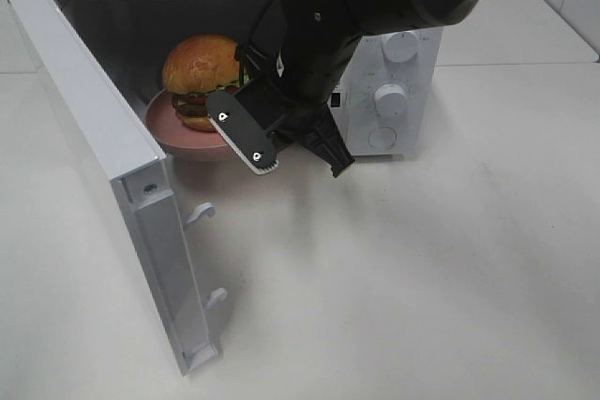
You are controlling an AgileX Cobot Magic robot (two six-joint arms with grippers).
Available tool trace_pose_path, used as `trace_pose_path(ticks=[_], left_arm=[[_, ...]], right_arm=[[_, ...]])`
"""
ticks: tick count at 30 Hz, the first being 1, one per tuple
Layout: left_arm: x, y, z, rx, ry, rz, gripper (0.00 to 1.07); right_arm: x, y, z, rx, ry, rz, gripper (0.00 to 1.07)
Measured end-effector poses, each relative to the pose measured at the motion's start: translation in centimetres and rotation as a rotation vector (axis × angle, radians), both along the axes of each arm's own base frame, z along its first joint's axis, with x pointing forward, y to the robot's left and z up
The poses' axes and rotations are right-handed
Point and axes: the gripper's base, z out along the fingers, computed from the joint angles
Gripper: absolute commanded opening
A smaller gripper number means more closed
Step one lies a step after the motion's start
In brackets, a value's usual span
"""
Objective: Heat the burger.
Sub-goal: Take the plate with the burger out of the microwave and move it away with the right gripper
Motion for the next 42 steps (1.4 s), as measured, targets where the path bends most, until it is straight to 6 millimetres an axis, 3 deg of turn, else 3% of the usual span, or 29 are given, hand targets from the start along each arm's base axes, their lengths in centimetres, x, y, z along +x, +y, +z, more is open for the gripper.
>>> trace_pose_path(ticks=[11,42], left_arm=[[0.0,0.0,0.0,0.000,0.000,0.000,1.00],[0.0,0.0,0.0,0.000,0.000,0.000,1.00]], right_arm=[[-1.5,-1.8,0.9,-0.029,0.001,0.068,0.00],[-9.2,-8.1,5.1,0.000,-0.043,0.085,0.00]])
